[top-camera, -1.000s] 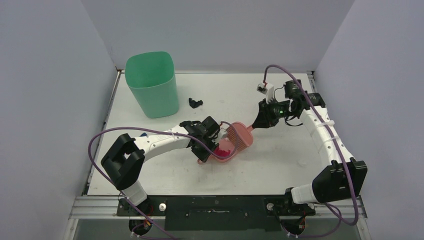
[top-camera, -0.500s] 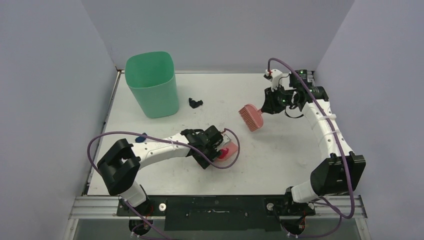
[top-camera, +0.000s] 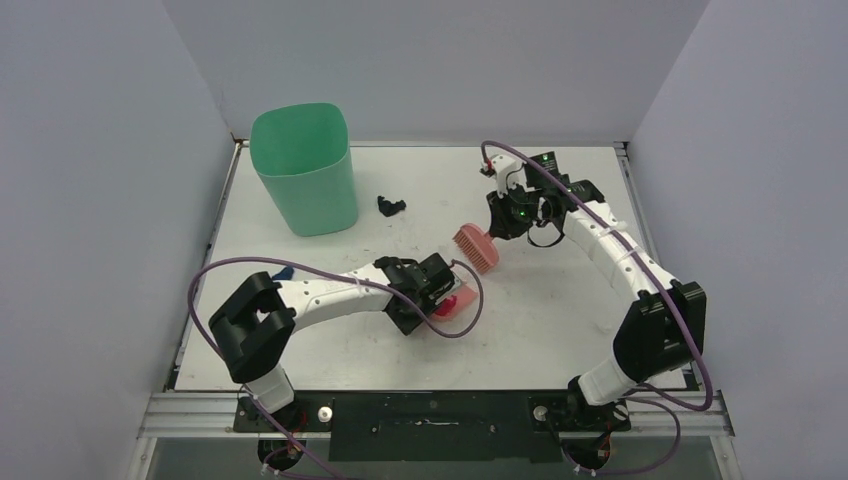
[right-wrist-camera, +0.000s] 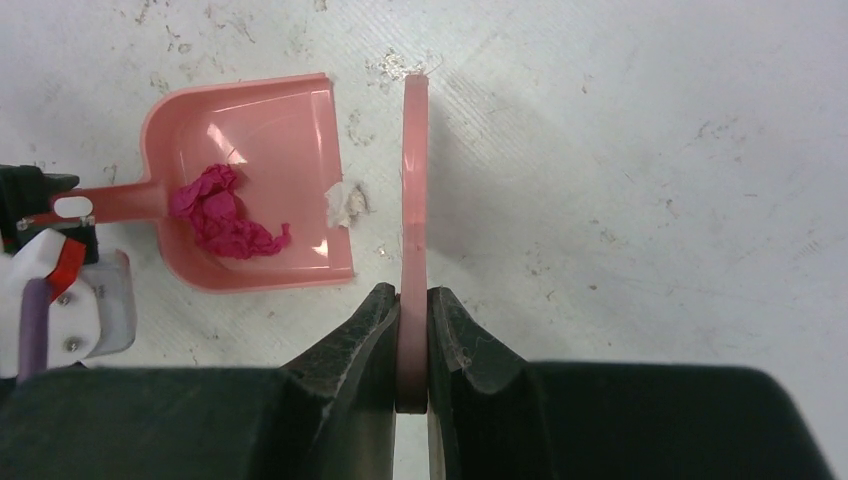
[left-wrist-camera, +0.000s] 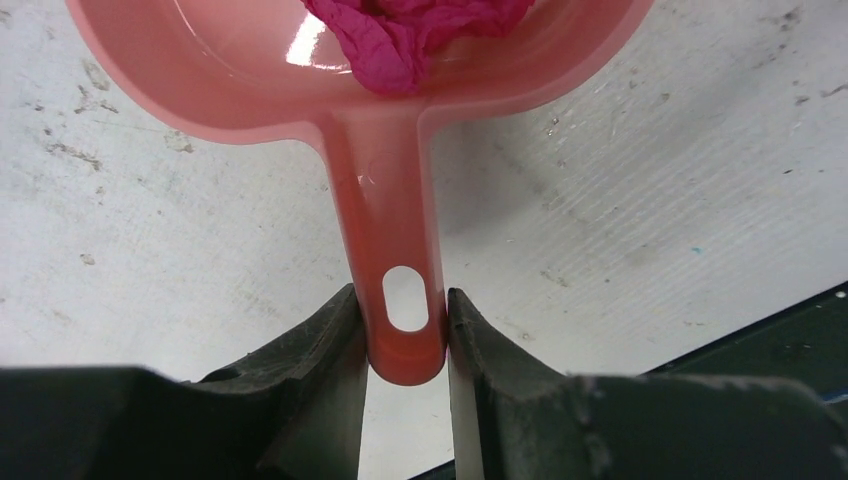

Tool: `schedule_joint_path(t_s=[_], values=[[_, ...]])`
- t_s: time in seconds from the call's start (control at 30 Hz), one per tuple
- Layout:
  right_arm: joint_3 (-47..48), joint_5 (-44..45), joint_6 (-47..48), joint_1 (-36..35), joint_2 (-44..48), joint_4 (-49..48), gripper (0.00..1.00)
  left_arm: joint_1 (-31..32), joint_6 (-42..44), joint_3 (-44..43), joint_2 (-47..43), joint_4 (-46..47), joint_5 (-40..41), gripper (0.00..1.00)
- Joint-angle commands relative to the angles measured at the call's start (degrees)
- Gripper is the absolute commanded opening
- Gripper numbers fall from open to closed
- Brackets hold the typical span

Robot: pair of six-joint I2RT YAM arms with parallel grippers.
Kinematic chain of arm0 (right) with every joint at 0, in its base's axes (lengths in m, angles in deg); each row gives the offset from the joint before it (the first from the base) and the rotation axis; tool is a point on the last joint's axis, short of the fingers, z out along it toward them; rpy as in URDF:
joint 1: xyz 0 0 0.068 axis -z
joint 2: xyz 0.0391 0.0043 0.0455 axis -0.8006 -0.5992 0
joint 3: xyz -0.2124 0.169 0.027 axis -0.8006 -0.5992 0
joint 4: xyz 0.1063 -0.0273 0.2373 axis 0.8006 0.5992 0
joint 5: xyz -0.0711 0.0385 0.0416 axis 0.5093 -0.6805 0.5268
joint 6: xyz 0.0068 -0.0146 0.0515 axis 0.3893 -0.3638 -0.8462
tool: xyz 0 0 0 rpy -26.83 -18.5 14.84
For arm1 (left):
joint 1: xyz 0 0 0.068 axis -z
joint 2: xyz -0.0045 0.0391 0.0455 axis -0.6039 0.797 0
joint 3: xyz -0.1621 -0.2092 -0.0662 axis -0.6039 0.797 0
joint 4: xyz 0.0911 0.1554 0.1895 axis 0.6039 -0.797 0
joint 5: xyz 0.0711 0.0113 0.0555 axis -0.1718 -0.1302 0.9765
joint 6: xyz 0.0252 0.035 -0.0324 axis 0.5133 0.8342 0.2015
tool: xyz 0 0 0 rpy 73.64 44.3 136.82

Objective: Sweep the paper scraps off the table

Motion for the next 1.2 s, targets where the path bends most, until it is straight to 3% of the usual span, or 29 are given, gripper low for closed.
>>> schedule_joint_path(t_s=[0.0,0.1,0.33,0.57,0.77,0.97,1.07,1.17], values=[[3.0,3.6,1.2,-3.7,-2.2,-2.2,0.05,-0.1,-1.2,-6.8,0.2,-5.2,0.5,0.09],[3.7,4.6,1.6,-4.4,-2.6,-1.6,0.05,0.0,-2.2,-9.2,-0.9,-10.4,1.3,0.0],[2.3,8.7,2.0,-4.5,0.9,-3.8,0.05,0.1,-3.6,-10.9,-3.9,-22.8,-2.9,0.0],[0.0,12.6,1.0,-6.2,-0.5,-5.1,0.05,0.3,-2.4,-11.5,-2.9,-25.1,-4.6,0.0],[-1.0,0.3,-1.9,-7.5,-2.4,-3.5,0.05,0.3,-1.9,-12.9,2.7,-23.2,-4.5,0.0],[0.6,-19.5,-5.3,-4.7,-3.0,1.9,0.05,0.3,-2.9,-13.3,4.7,-17.8,-4.4,0.0],[5.9,-25.7,-3.3,-2.1,-4.7,8.5,0.05,0.3,-5.1,-11.9,3.5,-14.0,-2.6,0.0],[13.3,-26.3,2.6,0.0,-6.8,14.7,0.05,0.3,-8.1,-8.5,0.4,-9.6,-0.7,0.0]])
